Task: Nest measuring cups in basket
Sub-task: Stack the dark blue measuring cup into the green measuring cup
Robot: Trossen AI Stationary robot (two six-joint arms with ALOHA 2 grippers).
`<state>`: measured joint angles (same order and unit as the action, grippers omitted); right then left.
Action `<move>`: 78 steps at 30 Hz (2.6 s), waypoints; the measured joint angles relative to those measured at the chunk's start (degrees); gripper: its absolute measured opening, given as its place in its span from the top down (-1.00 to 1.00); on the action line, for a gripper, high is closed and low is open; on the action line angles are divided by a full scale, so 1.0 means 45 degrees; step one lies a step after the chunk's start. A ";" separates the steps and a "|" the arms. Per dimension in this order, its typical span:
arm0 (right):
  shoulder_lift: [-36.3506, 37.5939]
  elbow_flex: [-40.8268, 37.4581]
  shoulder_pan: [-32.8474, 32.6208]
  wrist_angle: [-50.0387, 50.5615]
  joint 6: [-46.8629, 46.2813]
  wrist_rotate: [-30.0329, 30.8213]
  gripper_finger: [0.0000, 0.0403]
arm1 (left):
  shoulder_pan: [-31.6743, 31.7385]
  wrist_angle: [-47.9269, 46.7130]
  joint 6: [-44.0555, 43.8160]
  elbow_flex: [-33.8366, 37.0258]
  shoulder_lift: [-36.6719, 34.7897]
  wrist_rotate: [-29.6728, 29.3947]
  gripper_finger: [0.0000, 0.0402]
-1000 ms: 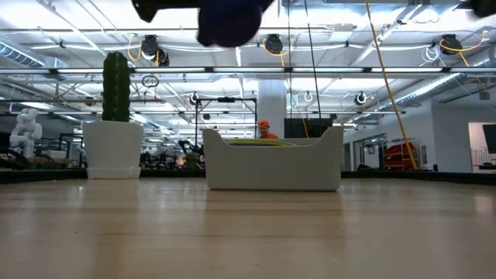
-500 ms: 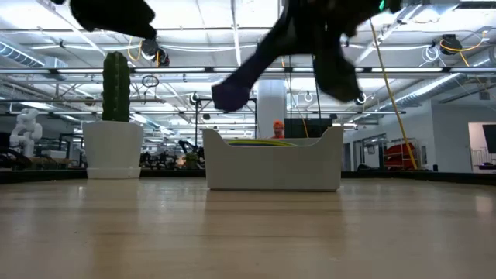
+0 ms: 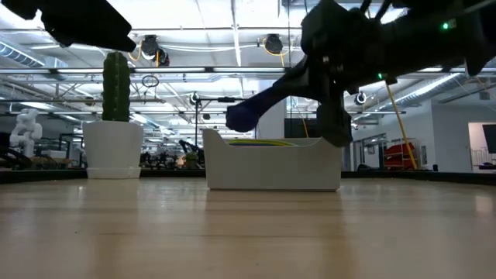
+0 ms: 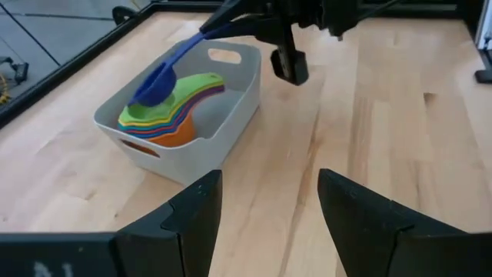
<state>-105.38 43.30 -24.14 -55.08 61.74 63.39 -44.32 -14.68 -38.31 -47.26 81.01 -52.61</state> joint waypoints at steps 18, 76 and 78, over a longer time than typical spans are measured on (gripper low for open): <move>-0.0010 -0.0526 0.0839 -0.0356 -0.0591 -0.1134 0.96 | 0.0161 0.1336 0.0242 0.0647 0.0000 0.0011 -0.09; -0.0015 -0.0517 -0.0155 0.0323 -0.3853 0.0729 0.98 | -0.0169 0.2672 0.0774 0.0650 0.0000 0.0389 -0.09; -0.0015 -0.0517 -0.0241 0.0010 -0.3345 0.0917 0.99 | -0.0134 0.2672 0.0789 0.0650 0.0000 0.0351 -0.09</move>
<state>-105.45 40.97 -25.22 -55.03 46.68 67.52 -44.92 -2.66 -34.76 -44.34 81.01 -51.03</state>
